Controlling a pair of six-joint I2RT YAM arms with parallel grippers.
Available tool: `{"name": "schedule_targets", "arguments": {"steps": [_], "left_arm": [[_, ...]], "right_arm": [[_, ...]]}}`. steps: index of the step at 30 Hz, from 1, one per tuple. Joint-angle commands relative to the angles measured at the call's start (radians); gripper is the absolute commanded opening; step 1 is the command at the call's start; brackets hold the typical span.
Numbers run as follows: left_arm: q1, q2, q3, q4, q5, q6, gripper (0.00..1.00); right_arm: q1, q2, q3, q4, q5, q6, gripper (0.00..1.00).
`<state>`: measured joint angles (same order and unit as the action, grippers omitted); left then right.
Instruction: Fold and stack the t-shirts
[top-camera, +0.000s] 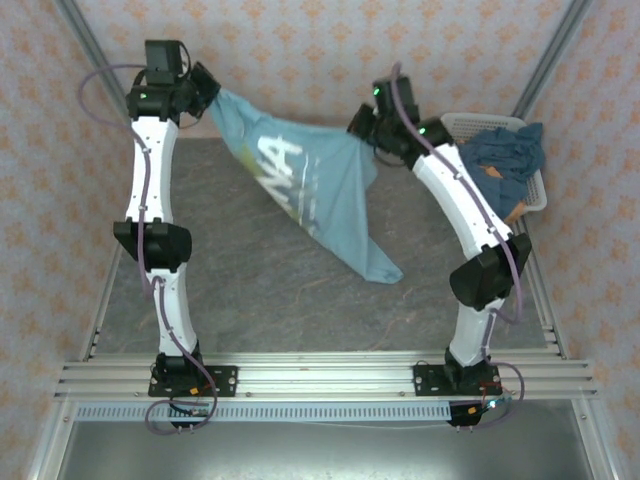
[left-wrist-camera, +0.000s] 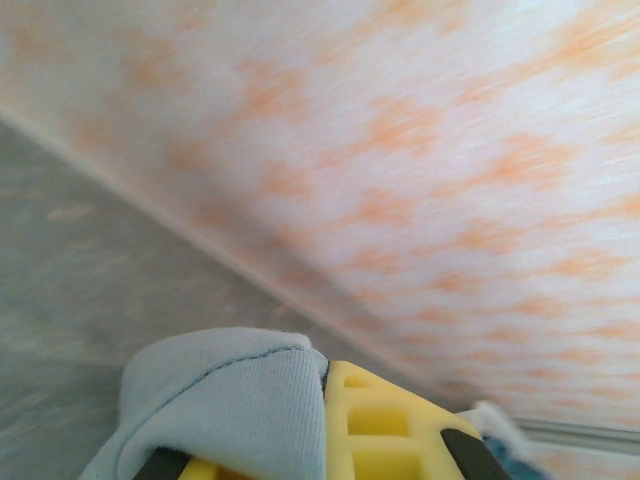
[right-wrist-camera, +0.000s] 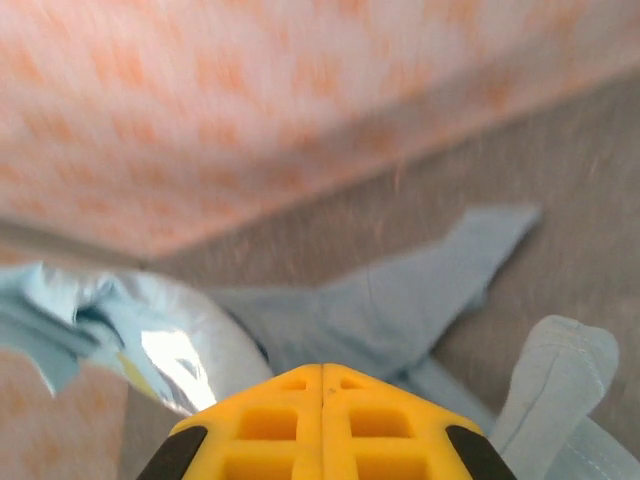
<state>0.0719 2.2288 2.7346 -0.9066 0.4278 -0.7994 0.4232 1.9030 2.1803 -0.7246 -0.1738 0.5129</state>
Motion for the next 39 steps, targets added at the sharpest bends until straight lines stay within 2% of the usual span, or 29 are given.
{"name": "schedule_targets", "arguments": {"steps": [1,4,7,10,14,17,20,23,28,29,31,34,38,39], "left_arm": [[0.003,-0.009,0.092,0.113,0.083,-0.099,0.0],[0.002,-0.099,0.06,0.152,0.104,-0.083,0.0],[-0.014,-0.228,-0.08,0.069,0.101,-0.01,0.0],[-0.052,-0.441,-0.497,-0.015,0.005,0.063,0.0],[-0.061,-0.714,-1.207,0.059,-0.114,0.082,0.0],[-0.06,-0.739,-1.53,0.124,-0.08,0.13,0.0],[-0.058,-0.68,-1.702,0.186,-0.052,0.166,0.0],[-0.058,-0.621,-1.77,0.239,-0.055,0.188,0.0],[-0.06,-0.588,-1.762,0.217,-0.125,0.223,0.01],[-0.059,-0.593,-1.758,0.2,-0.15,0.231,0.06],[-0.059,-0.607,-1.739,0.153,-0.211,0.249,0.22],[-0.066,-0.661,-1.729,0.056,-0.35,0.259,0.38],[-0.071,-0.777,-1.78,-0.036,-0.422,0.256,0.45],[-0.077,-0.807,-1.799,-0.048,-0.413,0.25,0.47]], "right_arm": [[-0.032,0.068,0.266,-0.082,0.085,-0.078,0.0],[-0.034,0.063,0.396,-0.111,0.108,-0.115,0.0],[-0.017,-0.045,0.271,-0.097,0.131,-0.11,0.0],[0.018,-0.243,-0.123,0.007,0.168,-0.072,0.0],[0.034,-0.489,-0.705,0.059,0.203,0.106,0.0],[0.039,-0.623,-1.101,0.149,0.172,0.225,0.0],[0.039,-0.64,-1.325,0.219,0.102,0.289,0.0],[0.039,-0.591,-1.402,0.236,0.06,0.307,0.0],[0.039,-0.562,-1.415,0.179,0.086,0.316,0.0],[0.039,-0.565,-1.418,0.164,0.095,0.317,0.0],[0.037,-0.571,-1.425,0.146,0.108,0.319,0.0],[0.038,-0.577,-1.421,0.107,0.122,0.312,0.0],[0.037,-0.599,-1.394,0.009,0.137,0.308,0.0],[0.037,-0.605,-1.388,-0.012,0.136,0.308,0.06]]}}
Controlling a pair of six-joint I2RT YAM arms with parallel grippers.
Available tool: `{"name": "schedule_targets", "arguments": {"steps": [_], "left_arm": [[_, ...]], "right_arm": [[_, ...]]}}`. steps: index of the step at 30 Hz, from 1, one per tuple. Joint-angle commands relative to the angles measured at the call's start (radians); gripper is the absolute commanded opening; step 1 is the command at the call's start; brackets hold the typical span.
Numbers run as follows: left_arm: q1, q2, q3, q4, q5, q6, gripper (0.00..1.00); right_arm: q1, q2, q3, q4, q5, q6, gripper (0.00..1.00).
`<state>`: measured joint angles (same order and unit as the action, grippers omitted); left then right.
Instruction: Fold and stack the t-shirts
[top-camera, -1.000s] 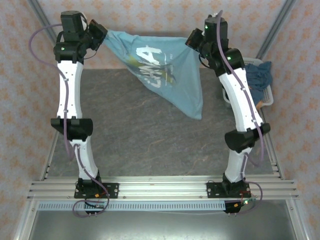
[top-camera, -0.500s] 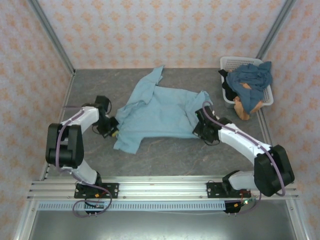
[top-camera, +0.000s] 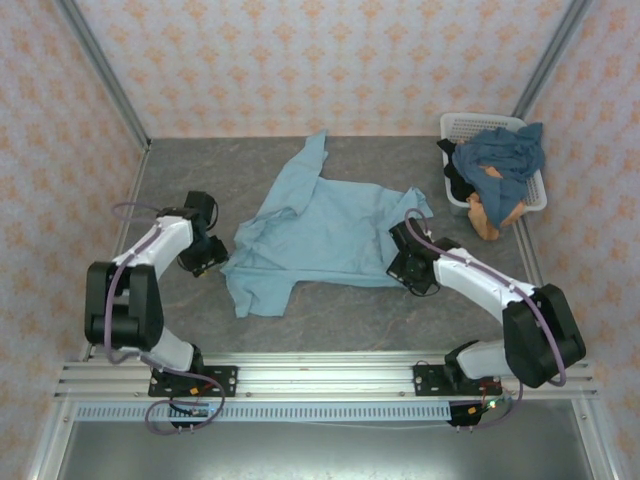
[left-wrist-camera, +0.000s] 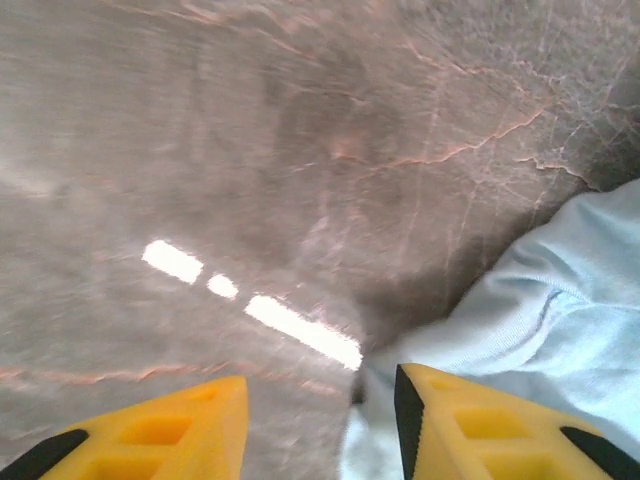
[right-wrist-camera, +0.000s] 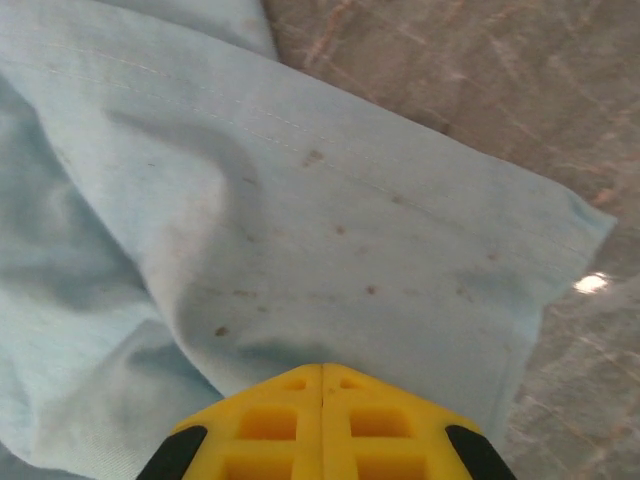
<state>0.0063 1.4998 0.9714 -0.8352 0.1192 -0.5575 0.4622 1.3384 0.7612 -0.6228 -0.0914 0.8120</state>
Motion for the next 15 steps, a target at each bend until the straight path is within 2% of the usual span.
{"name": "schedule_targets", "arguments": {"steps": [1,4,7,12,15], "left_arm": [[-0.021,-0.113,-0.062,-0.122,-0.079,0.001,0.49],[-0.077,-0.184,-0.137,-0.124,0.005,-0.033,0.5],[-0.16,-0.203,-0.212,-0.127,0.077,-0.106,0.5],[-0.296,-0.204,-0.282,-0.074,0.138,-0.222,0.54],[-0.326,-0.169,-0.288,-0.039,0.142,-0.227,0.55]], "right_arm": [[-0.002,-0.049,0.038,-0.131,0.047,0.009,0.14],[-0.003,-0.073,0.057,-0.188,0.037,0.023,0.38],[-0.005,-0.093,0.072,-0.245,0.044,0.04,0.51],[-0.025,-0.128,0.054,-0.266,0.051,0.041,0.53],[-0.037,-0.144,0.041,-0.27,0.051,0.036,0.53]]}}
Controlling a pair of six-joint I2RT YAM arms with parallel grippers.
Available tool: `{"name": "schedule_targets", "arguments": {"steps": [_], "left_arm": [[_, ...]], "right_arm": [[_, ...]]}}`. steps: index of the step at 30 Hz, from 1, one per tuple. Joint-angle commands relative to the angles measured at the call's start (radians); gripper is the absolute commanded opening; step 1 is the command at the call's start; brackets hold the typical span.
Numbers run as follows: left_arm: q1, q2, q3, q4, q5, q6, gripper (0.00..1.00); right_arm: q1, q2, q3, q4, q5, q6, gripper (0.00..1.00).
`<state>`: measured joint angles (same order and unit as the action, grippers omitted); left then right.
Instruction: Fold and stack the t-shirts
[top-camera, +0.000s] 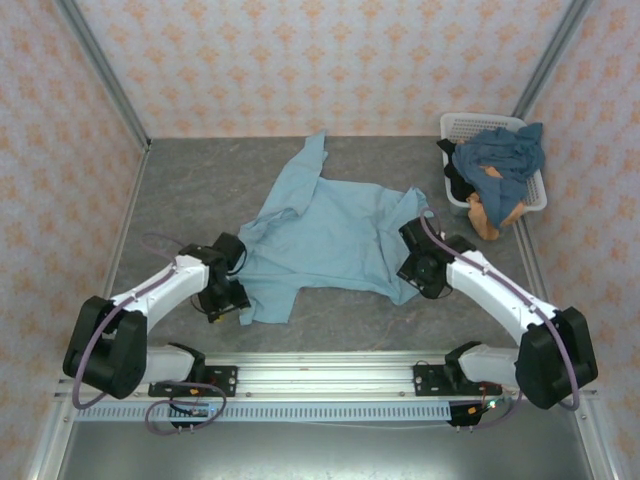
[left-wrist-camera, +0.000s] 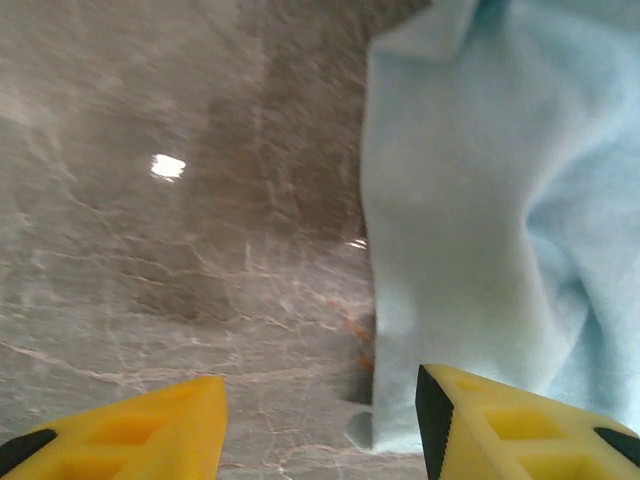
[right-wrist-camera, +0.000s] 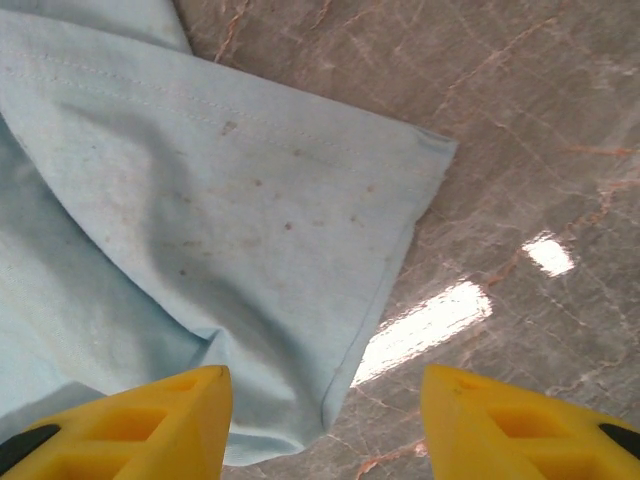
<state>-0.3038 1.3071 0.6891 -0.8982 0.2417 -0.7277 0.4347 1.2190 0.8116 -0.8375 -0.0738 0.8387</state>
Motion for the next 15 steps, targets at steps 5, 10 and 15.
{"name": "schedule_targets", "arguments": {"steps": [5,10,15], "left_arm": [[-0.044,0.081,-0.006,0.082,0.052,-0.055,0.49],[-0.055,0.124,-0.02,0.178,0.091,-0.075,0.36],[-0.048,0.117,0.071,0.056,-0.069,-0.044,0.0]], "right_arm": [[-0.03,-0.054,-0.027,-0.077,0.047,0.007,0.53],[-0.051,-0.094,-0.043,-0.099,0.072,0.015,0.53],[-0.078,-0.109,-0.045,-0.109,0.108,0.034,0.53]]}}
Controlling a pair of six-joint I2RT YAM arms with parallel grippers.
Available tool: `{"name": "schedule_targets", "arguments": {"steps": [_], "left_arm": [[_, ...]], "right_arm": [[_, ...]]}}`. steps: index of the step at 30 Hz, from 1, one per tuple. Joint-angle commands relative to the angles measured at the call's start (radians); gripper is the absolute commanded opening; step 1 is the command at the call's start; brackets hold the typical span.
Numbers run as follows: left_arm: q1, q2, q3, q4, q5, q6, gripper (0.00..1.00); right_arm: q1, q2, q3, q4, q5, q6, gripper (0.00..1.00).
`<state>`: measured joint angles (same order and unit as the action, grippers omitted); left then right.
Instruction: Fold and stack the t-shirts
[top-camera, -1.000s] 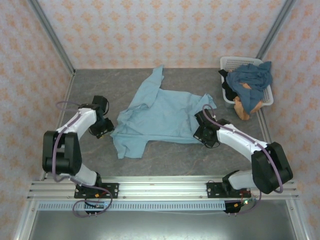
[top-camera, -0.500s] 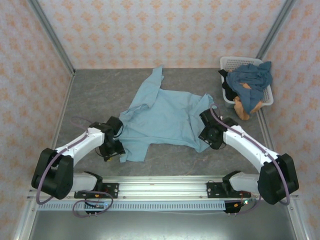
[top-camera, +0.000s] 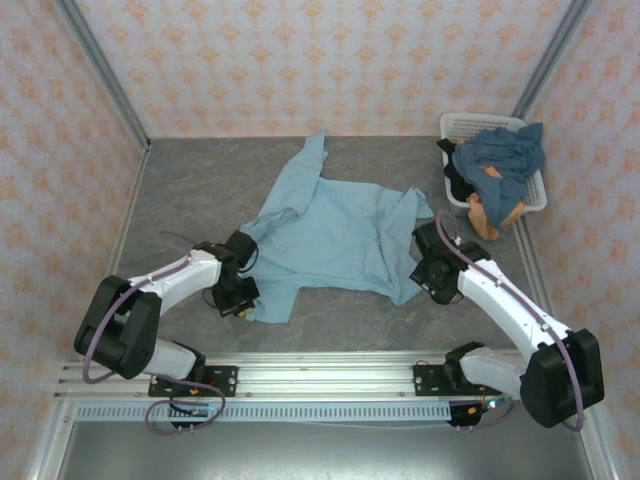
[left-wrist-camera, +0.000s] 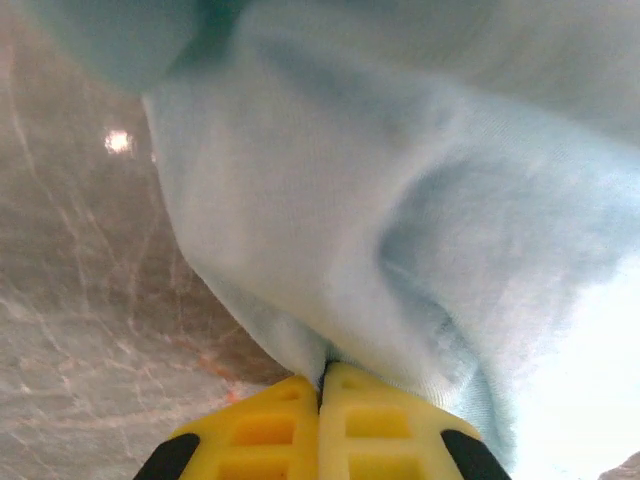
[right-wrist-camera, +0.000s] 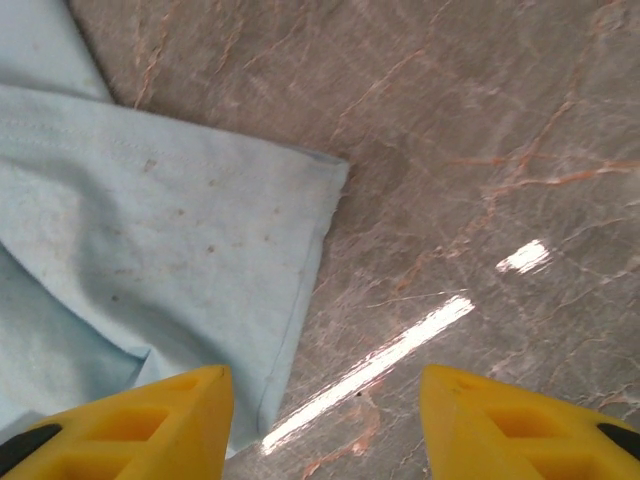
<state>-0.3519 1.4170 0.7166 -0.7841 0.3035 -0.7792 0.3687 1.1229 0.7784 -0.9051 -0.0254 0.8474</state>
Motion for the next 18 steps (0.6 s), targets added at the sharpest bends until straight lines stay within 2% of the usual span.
{"name": "schedule_targets", "arguments": {"steps": [1,4,9,14,18], "left_arm": [[0.008,-0.007,0.059,-0.095,-0.184,0.016,0.0],[0.068,-0.061,0.071,-0.173,-0.275,0.033,0.0],[0.176,-0.143,0.037,-0.211,-0.33,0.061,0.0],[0.184,-0.116,0.047,-0.185,-0.289,0.046,0.0],[0.184,-0.12,0.039,-0.16,-0.272,0.046,0.0]], "right_arm": [[-0.017,-0.008,-0.012,-0.034,0.064,0.034,0.53],[-0.028,0.025,-0.012,-0.001,0.071,0.064,0.53],[-0.037,0.098,0.026,0.059,0.054,0.079,0.5],[-0.049,0.127,-0.013,0.068,0.047,0.076,0.48],[-0.099,0.135,-0.09,0.2,-0.047,0.003,0.48]]}}
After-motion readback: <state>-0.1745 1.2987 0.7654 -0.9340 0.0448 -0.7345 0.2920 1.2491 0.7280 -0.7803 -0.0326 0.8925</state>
